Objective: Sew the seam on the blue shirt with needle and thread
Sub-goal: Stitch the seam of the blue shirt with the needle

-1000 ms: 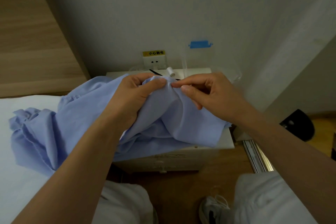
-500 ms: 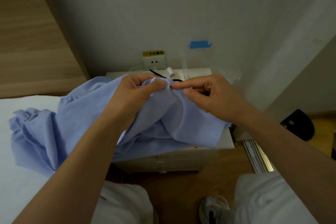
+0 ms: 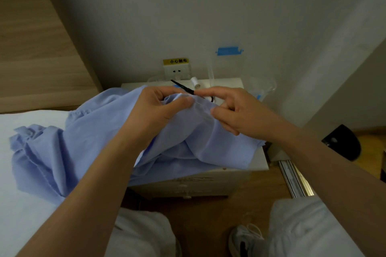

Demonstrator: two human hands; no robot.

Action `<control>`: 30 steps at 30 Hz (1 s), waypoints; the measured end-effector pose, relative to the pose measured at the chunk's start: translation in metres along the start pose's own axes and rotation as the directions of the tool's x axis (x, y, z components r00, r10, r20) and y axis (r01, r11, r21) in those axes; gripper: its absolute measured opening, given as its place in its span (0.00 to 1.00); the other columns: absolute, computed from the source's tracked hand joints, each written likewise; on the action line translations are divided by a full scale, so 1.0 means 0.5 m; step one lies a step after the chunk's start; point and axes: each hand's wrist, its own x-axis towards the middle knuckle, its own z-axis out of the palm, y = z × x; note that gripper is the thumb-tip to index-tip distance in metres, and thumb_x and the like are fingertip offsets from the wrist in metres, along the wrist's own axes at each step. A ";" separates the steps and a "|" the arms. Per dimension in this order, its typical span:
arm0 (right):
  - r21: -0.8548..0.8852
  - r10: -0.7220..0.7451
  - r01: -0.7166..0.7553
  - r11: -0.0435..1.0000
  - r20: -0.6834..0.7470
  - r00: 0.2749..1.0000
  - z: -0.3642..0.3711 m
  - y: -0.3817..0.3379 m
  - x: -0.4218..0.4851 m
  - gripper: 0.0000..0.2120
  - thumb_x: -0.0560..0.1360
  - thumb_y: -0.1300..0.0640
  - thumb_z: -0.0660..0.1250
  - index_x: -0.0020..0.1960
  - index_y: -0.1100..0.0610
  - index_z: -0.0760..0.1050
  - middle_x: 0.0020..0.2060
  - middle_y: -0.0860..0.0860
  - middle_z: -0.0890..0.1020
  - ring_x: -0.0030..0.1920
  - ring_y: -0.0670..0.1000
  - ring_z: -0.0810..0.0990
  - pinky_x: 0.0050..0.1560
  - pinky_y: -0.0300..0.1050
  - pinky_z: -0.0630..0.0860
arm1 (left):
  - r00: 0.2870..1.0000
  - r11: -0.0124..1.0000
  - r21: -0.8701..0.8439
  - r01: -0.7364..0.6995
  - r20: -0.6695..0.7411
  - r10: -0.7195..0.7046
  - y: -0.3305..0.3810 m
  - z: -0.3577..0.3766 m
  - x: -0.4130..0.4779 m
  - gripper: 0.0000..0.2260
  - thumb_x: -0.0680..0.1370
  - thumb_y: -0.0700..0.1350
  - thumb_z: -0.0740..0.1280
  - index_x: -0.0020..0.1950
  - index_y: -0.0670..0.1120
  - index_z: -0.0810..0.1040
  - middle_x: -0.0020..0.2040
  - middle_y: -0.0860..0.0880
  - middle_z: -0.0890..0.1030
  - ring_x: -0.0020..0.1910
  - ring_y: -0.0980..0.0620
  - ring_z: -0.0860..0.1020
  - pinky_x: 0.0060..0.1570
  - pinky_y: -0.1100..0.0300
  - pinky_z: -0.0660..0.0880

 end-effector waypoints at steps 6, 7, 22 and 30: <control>0.015 0.021 -0.021 1.000 0.018 1.000 0.003 -0.004 0.000 0.07 0.79 0.67 0.59 0.55 0.62 0.73 0.18 0.48 0.72 0.20 0.43 0.67 0.27 0.34 0.67 | 0.999 0.992 0.116 -0.042 -0.003 0.043 -0.008 -0.004 0.004 0.05 0.77 0.47 0.69 0.47 0.51 0.84 0.42 0.52 0.85 0.44 0.55 0.82 0.42 0.63 0.79; 0.016 0.020 -0.021 1.000 0.017 1.000 0.003 -0.004 -0.001 0.06 0.79 0.67 0.59 0.54 0.62 0.73 0.18 0.48 0.72 0.20 0.43 0.67 0.28 0.35 0.67 | 0.999 0.992 0.120 -0.039 -0.010 0.041 -0.008 -0.003 0.005 0.04 0.76 0.48 0.69 0.47 0.51 0.84 0.41 0.52 0.84 0.44 0.56 0.81 0.42 0.64 0.78; 0.129 -0.004 0.002 0.992 0.013 1.000 -0.007 0.007 0.006 0.05 0.79 0.67 0.60 0.51 0.63 0.75 0.18 0.48 0.69 0.20 0.44 0.64 0.27 0.33 0.64 | 0.992 0.993 -0.020 0.113 0.052 -0.112 -0.001 -0.009 0.004 0.09 0.78 0.47 0.67 0.47 0.43 0.84 0.42 0.40 0.84 0.43 0.43 0.82 0.44 0.52 0.77; 0.277 -0.016 -0.001 0.961 0.057 0.998 -0.010 0.009 0.004 0.07 0.80 0.66 0.59 0.47 0.59 0.73 0.18 0.48 0.66 0.20 0.44 0.61 0.25 0.34 0.61 | 0.970 0.969 -0.151 0.197 0.172 -0.171 0.011 -0.013 0.002 0.09 0.76 0.47 0.66 0.43 0.47 0.85 0.41 0.41 0.85 0.41 0.49 0.83 0.40 0.60 0.79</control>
